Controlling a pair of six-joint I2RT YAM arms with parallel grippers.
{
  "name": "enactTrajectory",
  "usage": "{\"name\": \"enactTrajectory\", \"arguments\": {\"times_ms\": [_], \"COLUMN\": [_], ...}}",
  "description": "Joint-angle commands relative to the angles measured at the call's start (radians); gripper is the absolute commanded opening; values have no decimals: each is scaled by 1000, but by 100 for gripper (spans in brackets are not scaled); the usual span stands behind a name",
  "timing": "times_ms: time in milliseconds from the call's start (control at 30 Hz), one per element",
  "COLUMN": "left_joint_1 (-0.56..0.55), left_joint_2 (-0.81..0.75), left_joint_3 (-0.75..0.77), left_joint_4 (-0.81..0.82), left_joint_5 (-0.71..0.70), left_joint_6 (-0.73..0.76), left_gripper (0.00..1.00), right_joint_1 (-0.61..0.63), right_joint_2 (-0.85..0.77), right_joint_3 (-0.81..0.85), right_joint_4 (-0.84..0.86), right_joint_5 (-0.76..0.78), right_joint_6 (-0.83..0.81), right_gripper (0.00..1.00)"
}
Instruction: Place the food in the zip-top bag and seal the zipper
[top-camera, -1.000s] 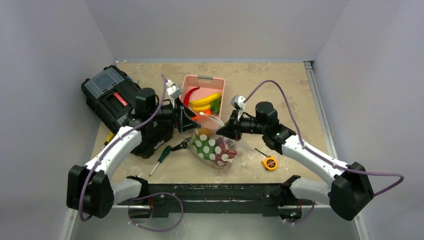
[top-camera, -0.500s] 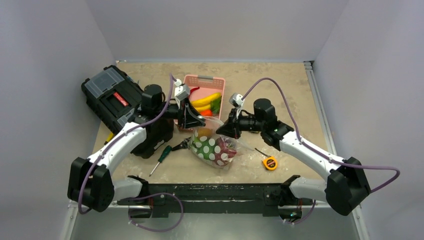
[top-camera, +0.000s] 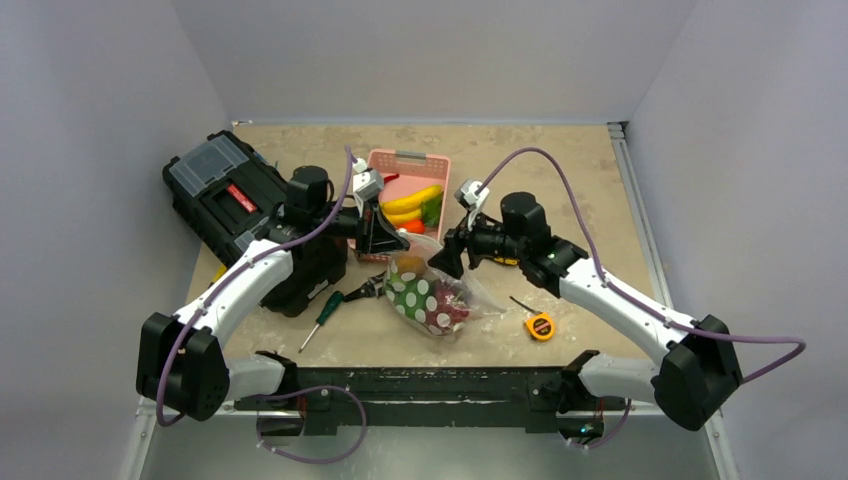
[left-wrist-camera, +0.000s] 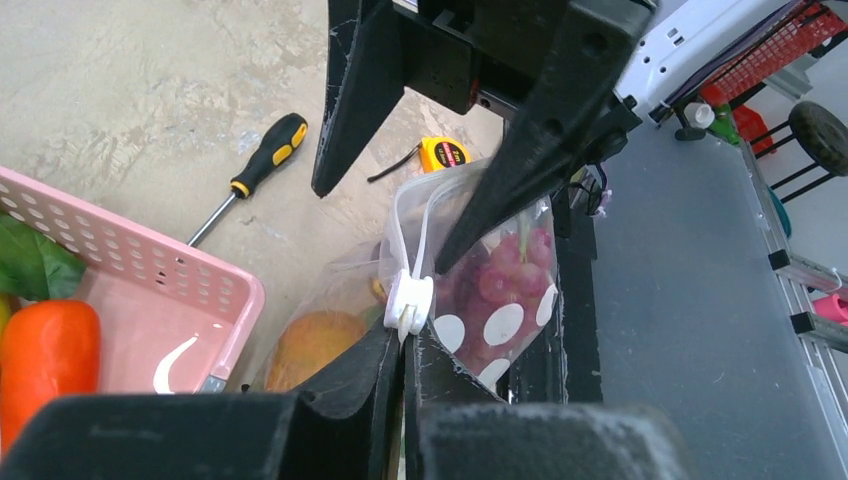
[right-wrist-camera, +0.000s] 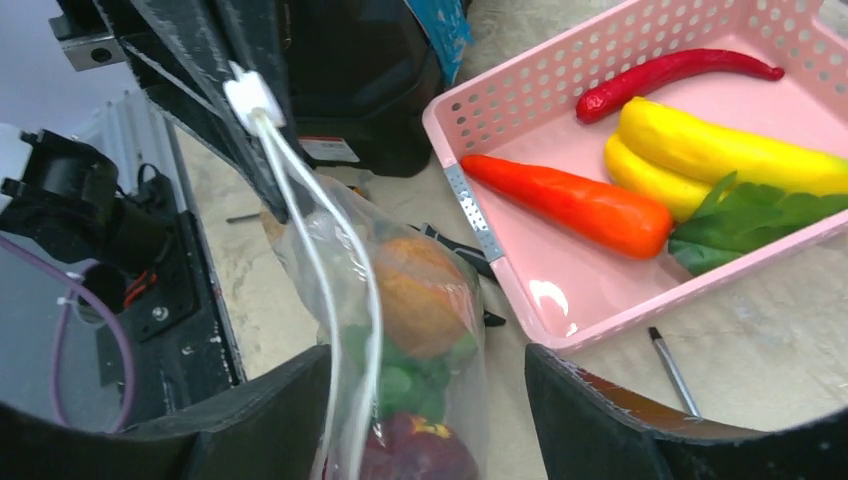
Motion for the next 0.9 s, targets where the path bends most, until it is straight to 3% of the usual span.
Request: {"name": "enactTrajectory", "arguments": {"times_ms": [0, 167, 300, 367, 467, 600, 633, 800, 867], "left_joint_1": [-2, -1, -2, -2, -2, -2, -2, 1, 1], "left_joint_2": [9, 28, 26, 21, 17, 18, 18, 47, 66], "left_joint_3": [47, 85, 92, 91, 89, 91, 93, 114, 108], "left_joint_4": [8, -54, -72, -71, -75, -90, -97, -137, -121], "left_joint_5": [28, 30, 26, 28, 26, 16, 7, 1, 17], "left_joint_6": [3, -1, 2, 0, 4, 10, 14, 3, -15], "left_gripper": [0, 0, 0, 0, 0, 0, 1, 42, 49], "right_joint_1": [119, 181, 180, 180, 180, 179, 175, 41, -7], "right_joint_2": [-22, 48, 55, 56, 46, 24, 14, -22, -21], "right_joint_3": [113, 226, 238, 229, 192, 150, 137, 47, 22], "right_joint_4": [-48, -123, -110, -78, -12, 54, 63, 215, 257], "right_joint_5": [218, 315, 277, 225, 199, 175, 174, -6, -78], "right_joint_6": [-95, -183, -195, -183, -120, -47, -29, 137, 195], "right_gripper": [73, 74, 68, 55, 25, 0, 0, 0, 0]}}
